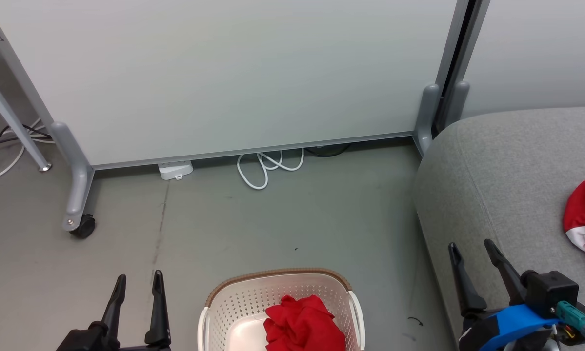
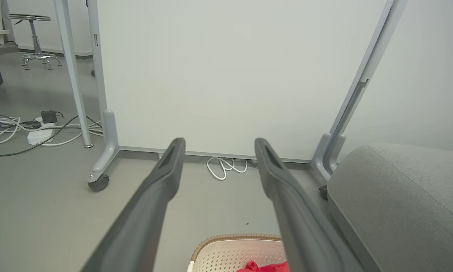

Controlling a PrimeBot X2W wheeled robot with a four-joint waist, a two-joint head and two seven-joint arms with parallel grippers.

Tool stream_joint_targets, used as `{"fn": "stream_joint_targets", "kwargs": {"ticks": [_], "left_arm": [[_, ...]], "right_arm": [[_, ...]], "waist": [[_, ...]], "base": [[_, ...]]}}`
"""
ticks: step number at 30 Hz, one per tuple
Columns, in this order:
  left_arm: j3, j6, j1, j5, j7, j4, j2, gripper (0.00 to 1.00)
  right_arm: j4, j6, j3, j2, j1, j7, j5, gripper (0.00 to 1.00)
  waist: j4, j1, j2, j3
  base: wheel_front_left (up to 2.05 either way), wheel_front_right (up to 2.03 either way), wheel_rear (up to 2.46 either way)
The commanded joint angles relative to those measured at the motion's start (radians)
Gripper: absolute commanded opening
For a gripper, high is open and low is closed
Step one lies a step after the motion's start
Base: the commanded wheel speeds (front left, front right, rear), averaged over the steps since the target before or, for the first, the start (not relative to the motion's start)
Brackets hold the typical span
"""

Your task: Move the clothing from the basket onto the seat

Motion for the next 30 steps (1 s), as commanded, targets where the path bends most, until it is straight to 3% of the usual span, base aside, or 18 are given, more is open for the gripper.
{"fn": "stream_joint_targets", "kwargs": {"ticks": [1,12,30], "left_arm": [[0.000,-0.001,0.003,0.006,-0.003,-0.003,-0.001,1.00],[-0.051,-0.001,-0.085,-0.018,-0.003,0.041,0.015,1.00],[-0.207,-0.001,-0.366,-0.093,-0.003,0.360,0.080,1.00]], "right_arm": [[0.000,0.000,0.001,0.002,-0.002,-0.001,-0.003,1.00],[-0.024,0.000,0.043,0.001,-0.077,-0.005,-0.013,1.00],[-0.015,0.000,0.155,0.001,-0.295,-0.081,0.038,1.00]], "waist": [[-0.001,0.0000,0.0000,0.002],[-0.055,0.0000,0.0000,0.113],[-0.287,0.0000,0.0000,0.461]], "base": [[0.00,0.00,0.00],[0.00,0.00,0.00],[0.00,0.00,0.00]]}}
